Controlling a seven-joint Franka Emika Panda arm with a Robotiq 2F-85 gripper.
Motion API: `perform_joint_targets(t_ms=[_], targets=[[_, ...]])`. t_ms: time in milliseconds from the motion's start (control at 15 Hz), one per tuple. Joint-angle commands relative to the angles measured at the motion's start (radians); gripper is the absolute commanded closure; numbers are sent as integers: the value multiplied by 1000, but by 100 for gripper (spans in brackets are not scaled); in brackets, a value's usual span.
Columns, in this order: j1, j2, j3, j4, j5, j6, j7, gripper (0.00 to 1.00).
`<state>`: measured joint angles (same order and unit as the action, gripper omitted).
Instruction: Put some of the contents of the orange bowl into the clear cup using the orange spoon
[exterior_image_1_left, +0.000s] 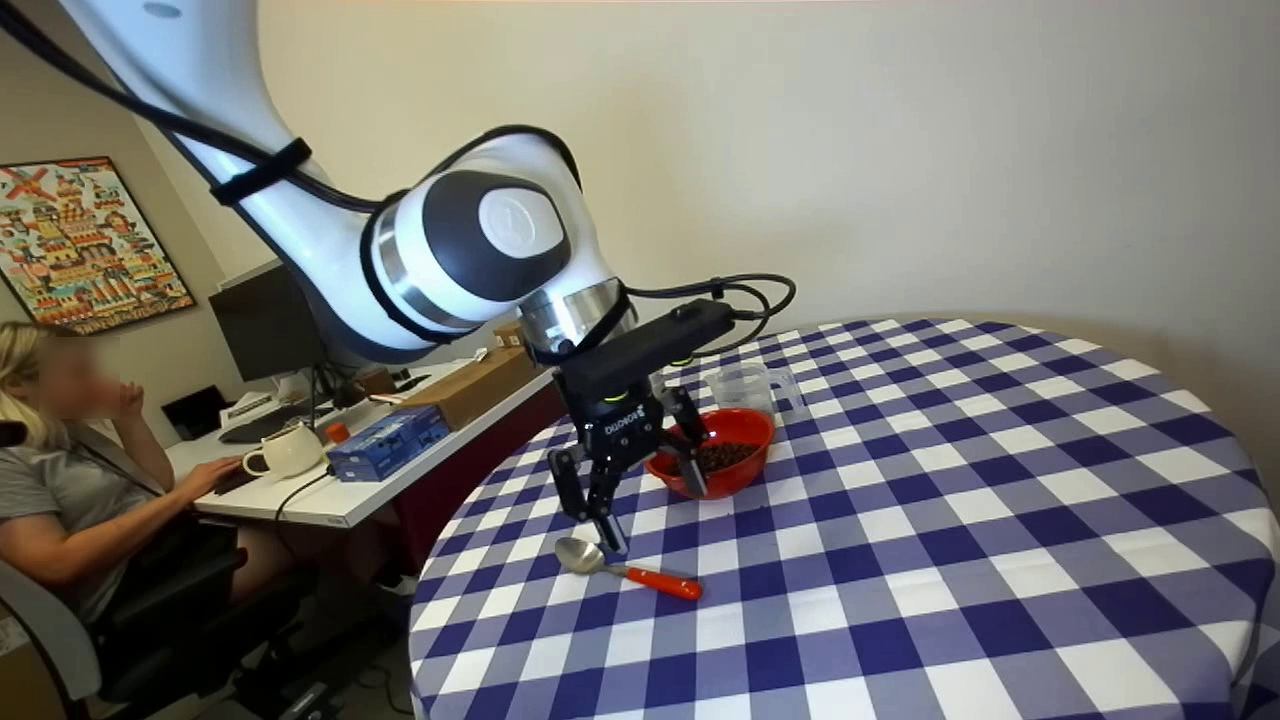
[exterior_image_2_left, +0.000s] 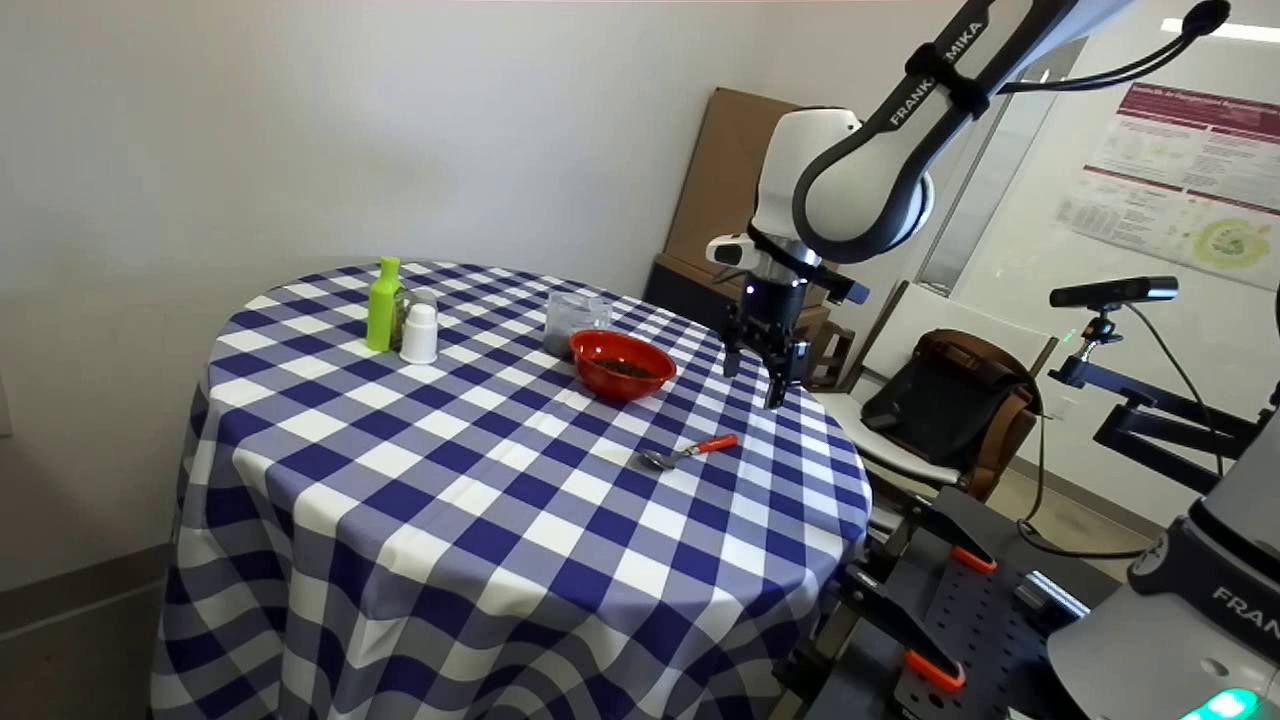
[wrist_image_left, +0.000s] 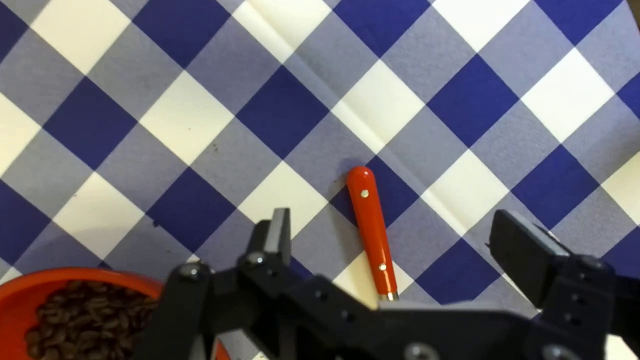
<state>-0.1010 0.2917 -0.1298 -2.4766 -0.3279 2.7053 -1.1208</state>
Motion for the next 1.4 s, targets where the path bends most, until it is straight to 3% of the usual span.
perform_joint_targets(t_ms=[0, 600, 800, 867, 1067, 1333], targets=[[-18, 69, 20, 31, -41, 40, -9, 0], [-8, 181, 18, 50, -118, 97, -1, 0], [-4, 201, 19, 49, -137, 113, -2, 8], [-3, 206, 19, 51, -144, 117, -2, 30], [-5, 211, 19, 50, -152, 126, -5, 41], [-10, 201, 18, 49, -167, 146, -10, 74]])
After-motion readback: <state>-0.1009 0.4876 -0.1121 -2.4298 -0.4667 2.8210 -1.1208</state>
